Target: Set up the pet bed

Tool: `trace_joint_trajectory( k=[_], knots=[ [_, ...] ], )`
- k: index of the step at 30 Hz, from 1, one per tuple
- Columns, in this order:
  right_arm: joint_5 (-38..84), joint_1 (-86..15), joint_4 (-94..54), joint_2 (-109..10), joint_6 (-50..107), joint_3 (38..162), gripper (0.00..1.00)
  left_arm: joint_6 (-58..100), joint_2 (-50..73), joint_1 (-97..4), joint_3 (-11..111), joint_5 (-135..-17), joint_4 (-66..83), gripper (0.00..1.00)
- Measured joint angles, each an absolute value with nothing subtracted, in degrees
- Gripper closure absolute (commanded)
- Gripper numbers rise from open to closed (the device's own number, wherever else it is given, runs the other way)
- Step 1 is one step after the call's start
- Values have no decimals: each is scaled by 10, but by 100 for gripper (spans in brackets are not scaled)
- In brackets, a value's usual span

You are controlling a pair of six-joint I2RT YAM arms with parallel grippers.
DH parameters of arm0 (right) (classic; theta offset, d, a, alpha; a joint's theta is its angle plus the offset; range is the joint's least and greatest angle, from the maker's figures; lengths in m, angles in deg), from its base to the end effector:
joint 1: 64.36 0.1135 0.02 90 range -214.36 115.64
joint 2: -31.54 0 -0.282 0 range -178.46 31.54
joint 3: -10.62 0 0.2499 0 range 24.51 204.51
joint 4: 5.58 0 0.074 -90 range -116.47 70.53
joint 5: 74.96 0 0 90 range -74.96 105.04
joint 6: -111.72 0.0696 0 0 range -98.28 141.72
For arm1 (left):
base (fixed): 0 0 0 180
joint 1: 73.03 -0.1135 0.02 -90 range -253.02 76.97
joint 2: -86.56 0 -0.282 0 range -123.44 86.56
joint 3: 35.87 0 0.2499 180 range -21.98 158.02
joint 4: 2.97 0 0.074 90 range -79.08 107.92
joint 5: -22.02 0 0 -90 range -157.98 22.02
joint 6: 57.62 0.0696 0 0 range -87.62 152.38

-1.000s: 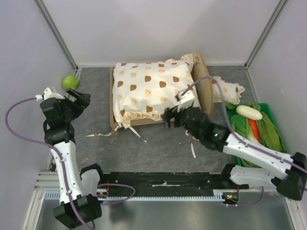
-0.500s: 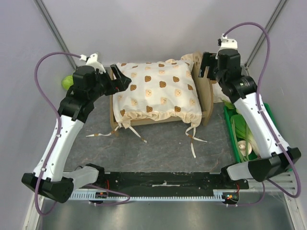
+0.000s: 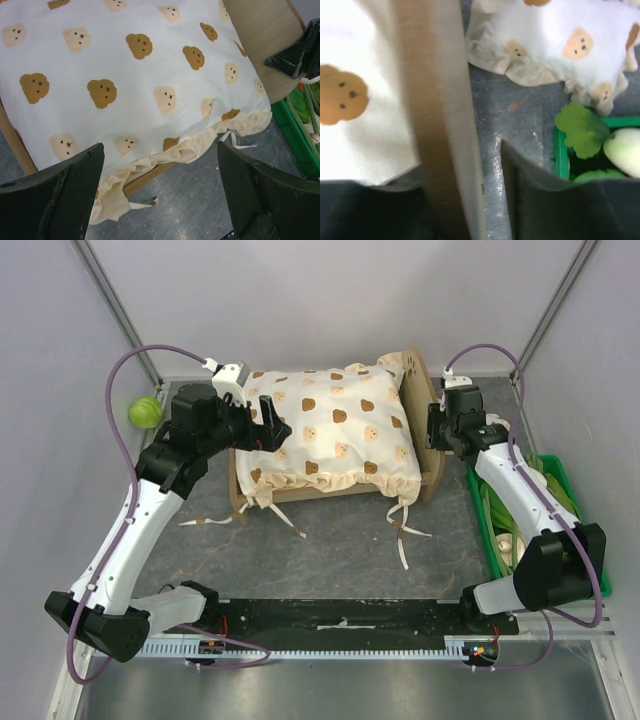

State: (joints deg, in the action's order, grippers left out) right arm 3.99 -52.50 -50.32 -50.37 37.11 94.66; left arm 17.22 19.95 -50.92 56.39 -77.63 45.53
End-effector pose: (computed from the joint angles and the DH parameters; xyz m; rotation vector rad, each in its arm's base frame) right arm 0.3304 0.0557 0.3056 0.1681 2.2915 0.0215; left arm 0.2409 -0.1105 0.4251 0.2340 1.9975 -0.5865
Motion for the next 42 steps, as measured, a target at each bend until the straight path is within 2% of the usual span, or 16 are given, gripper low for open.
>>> trace_joint_trajectory(
  k=[2, 3, 4, 11, 13, 21, 23, 26, 27, 28, 30, 33, 38, 40, 42],
  knots=[
    [70, -525, -484, -497, 370, 934, 80, 179, 203, -503, 554, -782, 454, 2],
    [81, -522, -471, -491, 369, 926, 91, 181, 206, -498, 548, -783, 453, 2],
    [88, -521, -463, -484, 363, 917, 93, 183, 208, -490, 541, -782, 451, 2],
    [104, -503, -432, -425, 339, 855, 95, 190, 214, -391, 513, -752, 451, 4],
    [88, -483, -430, -405, 350, 838, 92, 191, 214, -359, 513, -733, 450, 5],
    [-5, -352, -429, -359, 435, 796, 96, 190, 174, -218, 512, -634, 446, 7],
    [-21, -324, -424, -354, 457, 789, 96, 189, 156, -188, 509, -617, 442, 8],
    [-54, -290, -411, -347, 481, 776, 81, 178, 134, -154, 498, -600, 430, 10],
    [-63, -283, -407, -344, 486, 772, 69, 172, 128, -144, 493, -593, 426, 11],
    [-70, -278, -403, -342, 491, 768, 61, 162, 122, -134, 488, -586, 422, 12],
    [-73, -273, -390, -334, 535, 757, 50, 143, 110, -116, 480, -572, 419, 12],
    [-68, -271, -373, -319, 584, 743, 44, 106, 96, -94, 467, -546, 416, 12],
    [-64, -268, -374, -287, 605, 740, 42, 20, 94, -79, 429, -515, 399, 12],
    [-60, -267, -374, -277, 605, 740, 46, -13, 94, -76, 413, -508, 394, 13],
    [-58, -267, -375, -277, 599, 740, 60, -45, 94, -74, 399, -500, 392, 13]
  ],
)
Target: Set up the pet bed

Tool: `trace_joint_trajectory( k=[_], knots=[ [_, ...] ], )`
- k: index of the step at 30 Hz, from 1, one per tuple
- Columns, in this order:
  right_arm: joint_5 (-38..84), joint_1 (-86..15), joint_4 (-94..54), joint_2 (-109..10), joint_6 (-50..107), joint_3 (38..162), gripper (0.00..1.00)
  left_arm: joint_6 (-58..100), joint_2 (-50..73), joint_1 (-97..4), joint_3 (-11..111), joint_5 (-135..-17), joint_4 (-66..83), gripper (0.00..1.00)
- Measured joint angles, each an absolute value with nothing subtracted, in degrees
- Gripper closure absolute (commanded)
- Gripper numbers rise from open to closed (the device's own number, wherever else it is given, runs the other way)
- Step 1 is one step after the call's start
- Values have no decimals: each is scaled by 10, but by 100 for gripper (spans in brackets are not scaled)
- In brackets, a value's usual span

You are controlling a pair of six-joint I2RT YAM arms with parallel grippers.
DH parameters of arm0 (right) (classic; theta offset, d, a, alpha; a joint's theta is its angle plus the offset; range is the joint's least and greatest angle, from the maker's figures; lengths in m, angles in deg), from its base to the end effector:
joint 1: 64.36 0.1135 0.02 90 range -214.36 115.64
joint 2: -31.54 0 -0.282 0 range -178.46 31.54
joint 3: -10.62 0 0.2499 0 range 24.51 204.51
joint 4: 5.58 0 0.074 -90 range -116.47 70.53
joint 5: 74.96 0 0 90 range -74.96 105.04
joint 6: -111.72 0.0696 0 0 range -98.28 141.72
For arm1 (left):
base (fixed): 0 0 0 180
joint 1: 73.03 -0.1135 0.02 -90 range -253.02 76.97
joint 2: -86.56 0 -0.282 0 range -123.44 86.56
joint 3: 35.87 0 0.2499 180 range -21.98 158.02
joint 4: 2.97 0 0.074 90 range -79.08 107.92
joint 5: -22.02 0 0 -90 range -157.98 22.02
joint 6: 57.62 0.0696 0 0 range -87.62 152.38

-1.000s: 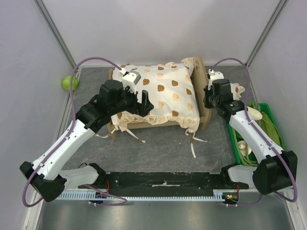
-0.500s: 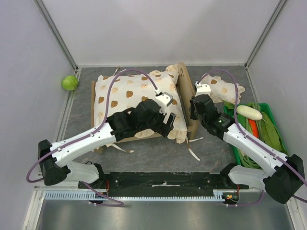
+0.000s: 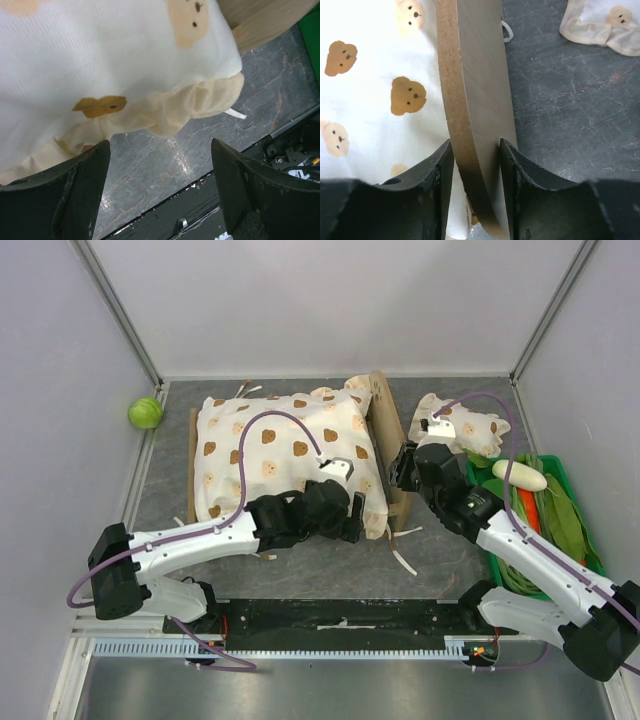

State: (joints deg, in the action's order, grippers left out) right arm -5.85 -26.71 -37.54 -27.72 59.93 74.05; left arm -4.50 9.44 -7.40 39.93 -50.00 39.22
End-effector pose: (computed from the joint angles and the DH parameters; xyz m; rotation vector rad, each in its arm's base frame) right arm 0.2116 0.1319 0.3092 0.2368 2.0387 0.4599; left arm 0.1469 -0.2723 0.2861 0.4277 2.3102 -0.5532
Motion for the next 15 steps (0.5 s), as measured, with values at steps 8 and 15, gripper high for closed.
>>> trace_joint_trajectory(
  k=[8, 15],
  knots=[
    [-91, -256, -393, -305, 473, 762, 100, -119, 97, -71, 322, -478, 345, 11],
    [-97, -254, -374, -296, 505, 747, 100, -120, 109, -74, 305, -451, 341, 9]
  ],
)
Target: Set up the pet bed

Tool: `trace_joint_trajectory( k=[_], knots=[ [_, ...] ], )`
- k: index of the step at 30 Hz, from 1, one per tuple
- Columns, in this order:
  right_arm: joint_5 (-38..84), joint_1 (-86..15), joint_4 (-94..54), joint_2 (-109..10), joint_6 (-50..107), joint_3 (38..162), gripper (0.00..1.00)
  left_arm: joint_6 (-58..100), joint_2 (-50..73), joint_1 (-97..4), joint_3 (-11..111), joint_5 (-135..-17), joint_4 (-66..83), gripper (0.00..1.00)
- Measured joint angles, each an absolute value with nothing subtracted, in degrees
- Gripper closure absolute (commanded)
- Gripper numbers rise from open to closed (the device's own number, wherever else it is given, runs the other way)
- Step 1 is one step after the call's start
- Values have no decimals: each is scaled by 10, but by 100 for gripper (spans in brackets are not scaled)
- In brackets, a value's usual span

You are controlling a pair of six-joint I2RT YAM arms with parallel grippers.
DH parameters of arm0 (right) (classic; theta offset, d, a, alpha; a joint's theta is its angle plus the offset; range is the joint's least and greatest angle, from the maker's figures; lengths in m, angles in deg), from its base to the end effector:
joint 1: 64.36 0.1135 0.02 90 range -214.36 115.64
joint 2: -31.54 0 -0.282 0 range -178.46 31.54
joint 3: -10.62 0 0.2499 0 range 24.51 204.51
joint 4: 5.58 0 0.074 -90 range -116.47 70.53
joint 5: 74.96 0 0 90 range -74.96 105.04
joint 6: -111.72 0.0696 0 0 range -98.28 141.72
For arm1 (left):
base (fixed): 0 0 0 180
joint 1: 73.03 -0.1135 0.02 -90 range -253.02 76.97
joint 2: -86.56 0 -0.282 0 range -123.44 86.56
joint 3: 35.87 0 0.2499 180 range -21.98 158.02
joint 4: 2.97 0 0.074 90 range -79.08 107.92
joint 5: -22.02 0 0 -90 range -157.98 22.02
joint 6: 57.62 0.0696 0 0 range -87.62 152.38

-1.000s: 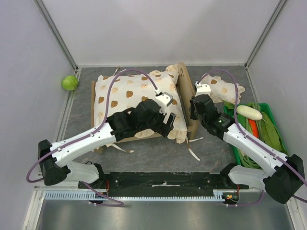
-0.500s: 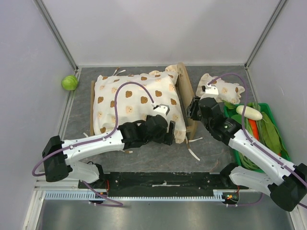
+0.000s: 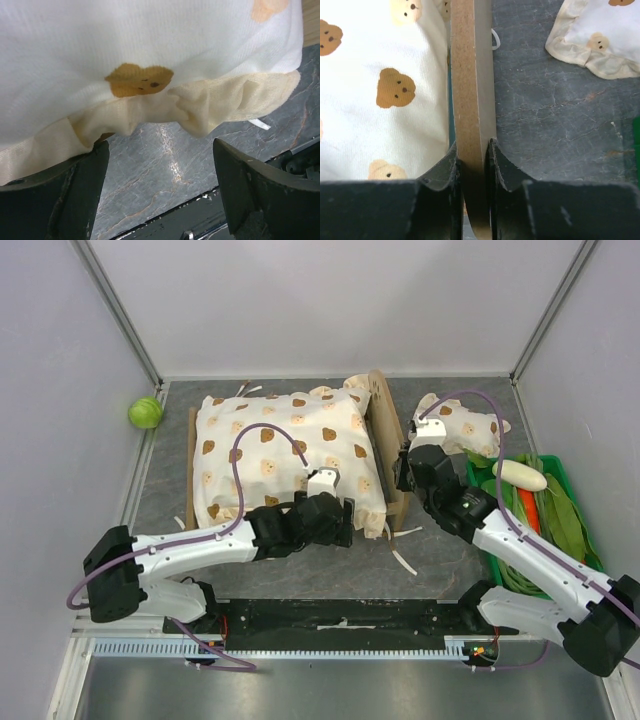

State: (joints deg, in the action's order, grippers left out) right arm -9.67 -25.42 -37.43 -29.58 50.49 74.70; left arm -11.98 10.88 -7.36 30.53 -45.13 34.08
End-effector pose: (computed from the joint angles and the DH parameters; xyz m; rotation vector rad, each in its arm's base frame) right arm 0.2155 0.1367 0.3070 0.0812 2.0363 0.2970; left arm 0.1450 -0.2552 0.2465 0.2471 2.3406 -0.4983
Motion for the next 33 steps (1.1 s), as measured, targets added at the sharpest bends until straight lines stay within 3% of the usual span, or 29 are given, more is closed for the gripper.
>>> trace_joint_trajectory(
  k=[13, 19, 25, 33],
  knots=[
    [-145, -237, -347, -289, 565, 727, 100, -85, 150, -181, 279, -518, 330, 12],
    [-159, -234, -348, -294, 568, 730, 84, -63, 170, -193, 273, -527, 316, 15],
    [-164, -232, -356, -300, 566, 736, 76, -61, 206, -133, 278, -530, 280, 16],
    [-161, -233, -358, -300, 577, 738, 64, -44, 97, -106, 354, -527, 258, 27]
  ],
)
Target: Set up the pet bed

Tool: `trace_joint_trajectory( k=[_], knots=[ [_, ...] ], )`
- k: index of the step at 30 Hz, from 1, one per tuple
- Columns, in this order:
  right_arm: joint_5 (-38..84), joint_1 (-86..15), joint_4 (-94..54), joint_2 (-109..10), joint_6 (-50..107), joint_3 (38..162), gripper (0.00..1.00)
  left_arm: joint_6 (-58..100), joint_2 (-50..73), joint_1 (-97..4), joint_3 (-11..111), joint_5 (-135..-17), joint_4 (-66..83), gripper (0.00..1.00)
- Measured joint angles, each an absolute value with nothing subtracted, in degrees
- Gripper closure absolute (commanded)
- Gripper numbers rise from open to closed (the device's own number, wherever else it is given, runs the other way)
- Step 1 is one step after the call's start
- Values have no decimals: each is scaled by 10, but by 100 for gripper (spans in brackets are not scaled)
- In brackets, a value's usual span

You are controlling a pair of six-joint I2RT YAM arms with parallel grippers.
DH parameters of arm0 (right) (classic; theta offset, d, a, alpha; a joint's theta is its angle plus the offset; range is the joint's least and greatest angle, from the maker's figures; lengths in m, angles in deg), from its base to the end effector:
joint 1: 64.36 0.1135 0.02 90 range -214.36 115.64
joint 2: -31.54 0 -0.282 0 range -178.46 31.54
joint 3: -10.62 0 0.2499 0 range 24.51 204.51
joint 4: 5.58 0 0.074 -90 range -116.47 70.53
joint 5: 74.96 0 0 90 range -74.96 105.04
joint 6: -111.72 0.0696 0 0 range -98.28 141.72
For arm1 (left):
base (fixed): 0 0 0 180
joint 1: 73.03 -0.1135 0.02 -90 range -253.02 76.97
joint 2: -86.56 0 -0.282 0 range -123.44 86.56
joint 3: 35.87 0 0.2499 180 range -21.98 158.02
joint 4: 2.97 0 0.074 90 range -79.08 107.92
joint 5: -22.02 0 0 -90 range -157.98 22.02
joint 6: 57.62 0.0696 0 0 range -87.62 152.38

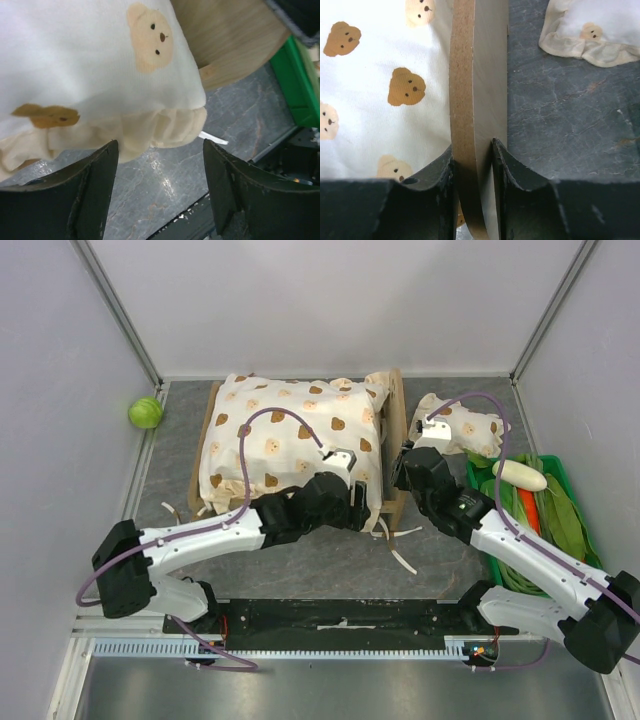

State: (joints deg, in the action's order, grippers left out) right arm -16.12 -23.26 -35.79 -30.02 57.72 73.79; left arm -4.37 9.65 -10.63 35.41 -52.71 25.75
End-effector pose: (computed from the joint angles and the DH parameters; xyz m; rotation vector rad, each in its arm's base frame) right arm 0.2141 0.1390 0.3046 0.2392 1.9911 0.3007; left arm 0.1651 -0.2763 0.2840 0.3409 2.2078 -0.7016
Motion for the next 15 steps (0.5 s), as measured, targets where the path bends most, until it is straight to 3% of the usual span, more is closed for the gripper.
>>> trace_joint_trajectory(
  k=[3, 9, 13, 15],
  knots=[
    [-148, -233, -354, -300, 590, 738, 64, -40, 53, -106, 371, -515, 266, 33],
    [-137, -233, -353, -298, 595, 738, 61, -40, 0, -107, 412, -494, 292, 58],
    [-125, -234, -354, -294, 598, 738, 54, -39, -3, -107, 424, -484, 299, 86],
    [-111, -233, -354, -291, 598, 738, 46, -38, -3, -107, 428, -483, 303, 94]
  ],
)
